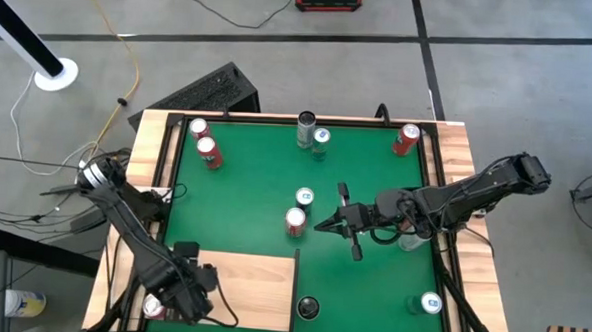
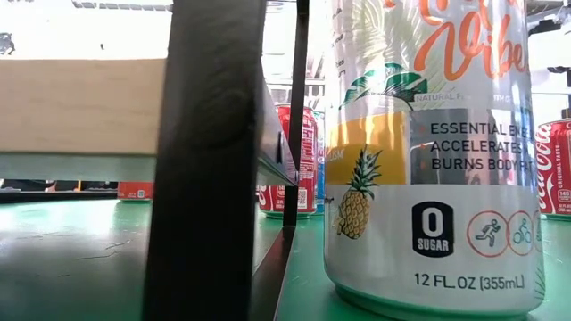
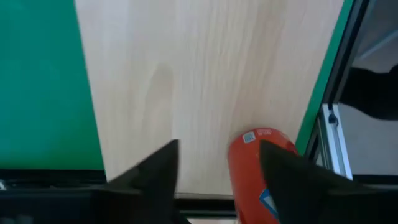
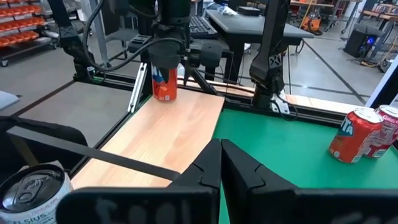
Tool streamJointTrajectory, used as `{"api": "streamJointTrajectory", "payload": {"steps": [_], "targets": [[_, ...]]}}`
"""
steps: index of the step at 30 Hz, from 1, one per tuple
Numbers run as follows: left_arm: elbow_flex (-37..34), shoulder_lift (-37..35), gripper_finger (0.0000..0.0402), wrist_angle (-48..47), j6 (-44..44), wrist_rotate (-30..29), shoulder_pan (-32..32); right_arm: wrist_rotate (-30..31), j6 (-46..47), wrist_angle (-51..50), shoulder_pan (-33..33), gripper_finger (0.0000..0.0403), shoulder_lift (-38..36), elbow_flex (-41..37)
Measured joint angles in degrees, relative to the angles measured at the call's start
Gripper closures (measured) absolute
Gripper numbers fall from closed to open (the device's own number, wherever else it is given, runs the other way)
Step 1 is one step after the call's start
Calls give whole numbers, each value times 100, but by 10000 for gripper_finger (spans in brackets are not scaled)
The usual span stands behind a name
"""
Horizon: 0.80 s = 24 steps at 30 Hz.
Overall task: Place canned beverage on shelf
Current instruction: Put the bottom left orange soda can on the shelf
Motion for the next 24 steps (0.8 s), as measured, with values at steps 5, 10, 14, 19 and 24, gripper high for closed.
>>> {"api": "streamJointTrajectory", "payload": {"steps": [5, 10, 14, 19, 24], "targets": [[0, 3, 377, 50, 215, 96, 81, -10, 0, -45, 0, 368, 0, 0], [-55, 3, 399, 126, 183, 206, 74, -10, 0, -55, 4, 368, 0, 0], [-398, 6, 401, 174, 161, 458, 50, -10, 0, -55, 4, 367, 0, 0], [-586, 12, 401, 315, 287, 657, 60, -10, -3, -56, 2, 367, 0, 0], [-645, 6, 401, 793, 499, 766, 70, -8, 0, -56, 2, 367, 0, 0]]}}
